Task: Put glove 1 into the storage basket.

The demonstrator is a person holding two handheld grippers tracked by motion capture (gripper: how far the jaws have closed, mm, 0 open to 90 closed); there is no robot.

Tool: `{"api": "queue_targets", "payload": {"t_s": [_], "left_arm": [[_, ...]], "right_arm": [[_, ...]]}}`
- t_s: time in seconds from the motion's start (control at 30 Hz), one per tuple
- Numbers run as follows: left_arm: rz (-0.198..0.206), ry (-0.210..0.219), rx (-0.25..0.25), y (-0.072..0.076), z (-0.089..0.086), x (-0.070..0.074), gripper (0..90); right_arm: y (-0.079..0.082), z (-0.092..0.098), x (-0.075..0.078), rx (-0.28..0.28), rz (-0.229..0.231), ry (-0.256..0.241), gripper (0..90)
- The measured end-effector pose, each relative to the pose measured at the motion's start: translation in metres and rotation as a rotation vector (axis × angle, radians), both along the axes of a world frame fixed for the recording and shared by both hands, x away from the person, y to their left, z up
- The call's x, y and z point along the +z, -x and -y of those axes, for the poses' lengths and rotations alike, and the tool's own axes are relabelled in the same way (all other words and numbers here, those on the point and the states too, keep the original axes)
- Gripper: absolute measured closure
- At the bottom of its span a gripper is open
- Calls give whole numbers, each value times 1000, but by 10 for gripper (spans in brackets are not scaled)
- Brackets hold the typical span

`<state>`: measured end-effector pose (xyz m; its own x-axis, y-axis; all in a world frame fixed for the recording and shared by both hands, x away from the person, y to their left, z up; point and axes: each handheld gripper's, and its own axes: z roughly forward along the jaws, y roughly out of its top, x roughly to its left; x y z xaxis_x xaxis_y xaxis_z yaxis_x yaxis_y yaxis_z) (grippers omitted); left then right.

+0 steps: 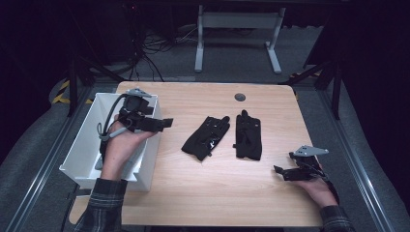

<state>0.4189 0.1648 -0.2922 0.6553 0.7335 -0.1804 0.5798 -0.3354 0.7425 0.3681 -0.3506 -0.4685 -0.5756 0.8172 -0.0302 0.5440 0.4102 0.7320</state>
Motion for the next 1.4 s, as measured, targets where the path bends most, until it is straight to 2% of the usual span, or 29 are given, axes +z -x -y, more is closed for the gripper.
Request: {"api": "queue_targets", "payload": {"t_s": [0.23,0.37,0.4,0.6,0.93,1.0,1.1,1.4], "left_arm": [[-16,-3,-69,3,39,-20,148],[-29,-32,-113,6,61,-39,148],[-29,-32,-113,6,61,-39,148],[-36,-66,-156,14,80,-66,148],[-23,-118,-174,27,87,-107,148],[-32,-131,-176,29,87,-115,148],[-36,-142,-160,30,85,-130,145],[-46,-208,-149,36,79,-155,129]], "right_arm": [[0,0,0,0,-1,0,118],[0,0,0,0,0,0,118],[0,0,0,0,0,0,118],[0,0,0,0,0,0,119],[0,0,0,-2,0,0,122],[0,0,0,-2,1,0,122],[0,0,0,-1,1,0,123],[0,0,0,0,0,0,122]]}}
